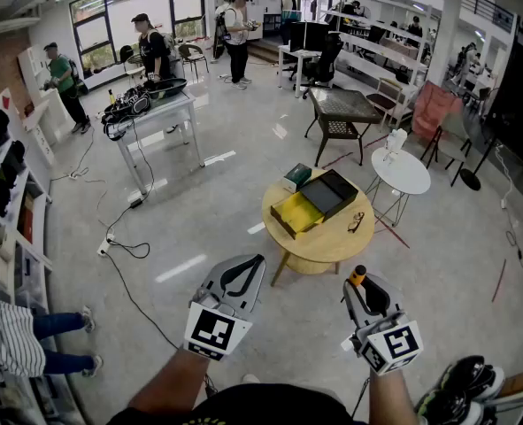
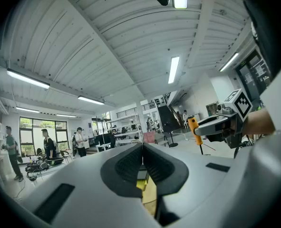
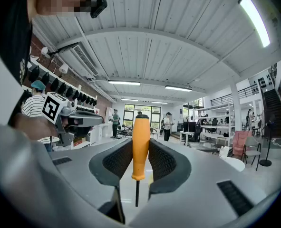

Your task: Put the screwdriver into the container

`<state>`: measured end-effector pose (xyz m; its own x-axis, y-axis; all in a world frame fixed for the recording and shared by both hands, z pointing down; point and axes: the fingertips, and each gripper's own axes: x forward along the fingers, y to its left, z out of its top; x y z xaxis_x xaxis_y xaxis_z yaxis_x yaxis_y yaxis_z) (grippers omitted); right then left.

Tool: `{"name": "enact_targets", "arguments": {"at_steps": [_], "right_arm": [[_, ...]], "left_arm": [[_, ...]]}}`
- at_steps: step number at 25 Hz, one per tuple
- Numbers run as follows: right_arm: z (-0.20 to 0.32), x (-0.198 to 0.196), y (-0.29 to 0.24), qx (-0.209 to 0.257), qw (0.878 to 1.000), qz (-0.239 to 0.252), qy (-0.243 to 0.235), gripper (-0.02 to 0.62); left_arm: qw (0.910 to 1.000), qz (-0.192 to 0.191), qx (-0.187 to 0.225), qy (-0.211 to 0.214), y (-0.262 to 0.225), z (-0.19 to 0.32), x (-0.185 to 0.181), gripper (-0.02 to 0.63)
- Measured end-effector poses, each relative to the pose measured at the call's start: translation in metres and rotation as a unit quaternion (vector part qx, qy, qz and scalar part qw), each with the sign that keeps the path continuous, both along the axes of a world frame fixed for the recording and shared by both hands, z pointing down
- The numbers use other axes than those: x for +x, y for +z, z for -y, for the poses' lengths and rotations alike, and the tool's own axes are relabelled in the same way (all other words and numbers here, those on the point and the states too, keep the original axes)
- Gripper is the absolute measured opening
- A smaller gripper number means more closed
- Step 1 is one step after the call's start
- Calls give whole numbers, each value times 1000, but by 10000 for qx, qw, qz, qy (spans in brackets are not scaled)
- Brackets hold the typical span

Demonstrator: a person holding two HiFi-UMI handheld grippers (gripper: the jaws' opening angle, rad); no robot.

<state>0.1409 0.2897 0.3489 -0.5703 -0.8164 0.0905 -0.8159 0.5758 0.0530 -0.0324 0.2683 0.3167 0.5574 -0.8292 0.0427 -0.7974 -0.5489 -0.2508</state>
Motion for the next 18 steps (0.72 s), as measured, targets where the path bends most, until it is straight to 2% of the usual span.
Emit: {"name": "enact_targets", "arguments": {"at_steps": [4, 12, 18], "right_arm": [[3, -2, 4, 2, 9999, -26, 152, 118], [7, -13, 15, -88, 9995, -132, 271, 120], [40, -11, 33, -196, 9993, -80, 307, 120]], "left_arm": [[10000, -13, -1, 55, 7, -1, -11, 18], [9995, -238, -86, -170, 27, 13, -40, 18], [9981, -538, -230, -219, 49, 47, -44, 17]]}}
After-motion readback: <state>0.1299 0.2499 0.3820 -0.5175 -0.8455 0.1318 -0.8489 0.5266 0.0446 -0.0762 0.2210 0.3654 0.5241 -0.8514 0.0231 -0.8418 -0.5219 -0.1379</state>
